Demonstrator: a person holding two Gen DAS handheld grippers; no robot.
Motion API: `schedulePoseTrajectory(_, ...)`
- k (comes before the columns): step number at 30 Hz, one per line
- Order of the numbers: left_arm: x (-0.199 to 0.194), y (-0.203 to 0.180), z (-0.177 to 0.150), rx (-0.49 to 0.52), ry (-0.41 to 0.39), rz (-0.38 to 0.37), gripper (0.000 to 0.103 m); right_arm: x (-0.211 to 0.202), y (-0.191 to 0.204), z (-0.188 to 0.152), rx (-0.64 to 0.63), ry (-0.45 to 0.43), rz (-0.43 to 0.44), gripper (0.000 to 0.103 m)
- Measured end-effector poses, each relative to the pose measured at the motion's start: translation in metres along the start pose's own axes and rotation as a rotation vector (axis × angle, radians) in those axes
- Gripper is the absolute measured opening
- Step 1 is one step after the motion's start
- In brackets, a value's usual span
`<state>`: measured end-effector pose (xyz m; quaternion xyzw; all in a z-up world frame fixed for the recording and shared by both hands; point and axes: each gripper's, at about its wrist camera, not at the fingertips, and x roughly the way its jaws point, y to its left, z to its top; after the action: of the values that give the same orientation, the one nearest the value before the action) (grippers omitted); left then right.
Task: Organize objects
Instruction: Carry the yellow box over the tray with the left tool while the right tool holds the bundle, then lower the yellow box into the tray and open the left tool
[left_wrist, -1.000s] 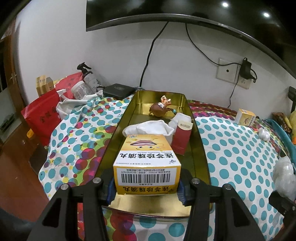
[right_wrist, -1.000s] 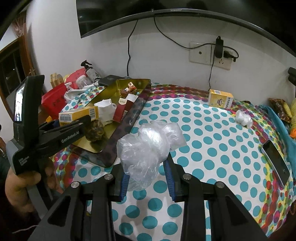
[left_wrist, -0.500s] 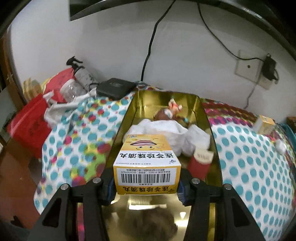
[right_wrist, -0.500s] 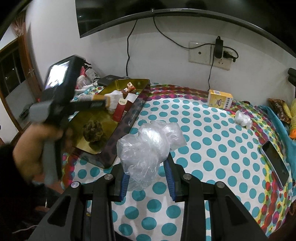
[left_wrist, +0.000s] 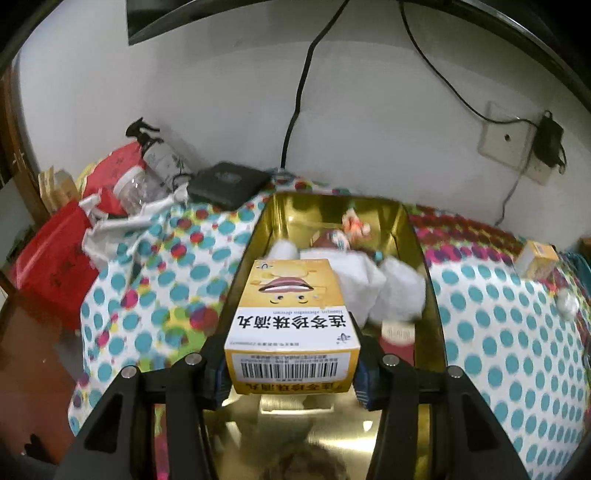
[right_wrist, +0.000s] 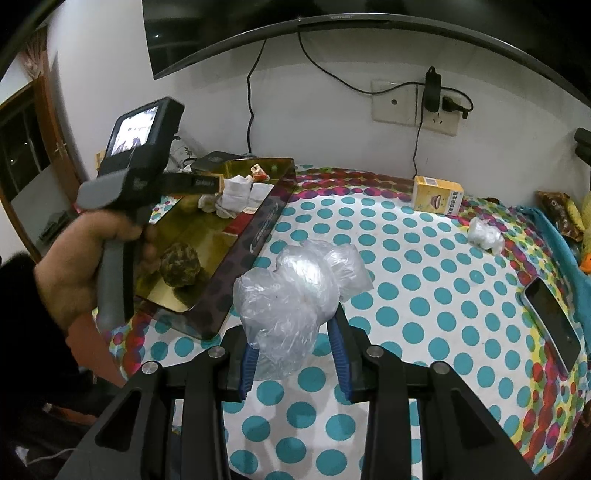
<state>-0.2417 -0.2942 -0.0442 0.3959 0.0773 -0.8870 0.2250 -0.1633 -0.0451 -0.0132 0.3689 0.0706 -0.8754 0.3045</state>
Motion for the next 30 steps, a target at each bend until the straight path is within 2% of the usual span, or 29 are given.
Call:
schedulePoseTrajectory(2, -0.008, -0.002, -0.014, 0.020, -0.009, 0.011, 0.052, -0.002, 0.003, -0.002, -0.006, -0.002, 0.003, 0.034)
schedulePoseTrajectory(8, -0.028, -0.006, -0.044, 0.028, -0.027, -0.016, 0.053, -0.010, 0.010, -0.005, -0.019, -0.013, 0.006, 0.034)
schedulePoseTrajectory(9, -0.032, -0.007, -0.048, 0.033, -0.038, -0.017, 0.058, -0.012, 0.011, -0.005, -0.021, -0.015, 0.005, 0.034)
schedulePoseTrajectory(14, -0.042, -0.011, -0.060, 0.060, -0.047, -0.021, 0.069, -0.016, 0.014, -0.005, -0.029, -0.017, 0.002, 0.035)
schedulePoseTrajectory(23, -0.069, 0.001, -0.078, 0.033, -0.097, -0.026, 0.070, -0.014, 0.017, -0.004, -0.040, -0.017, 0.002, 0.035)
schedulePoseTrajectory(30, -0.082, 0.019, -0.097, 0.002, -0.098, -0.024, 0.070, -0.004, 0.025, -0.002, -0.056, -0.007, 0.004, 0.035)
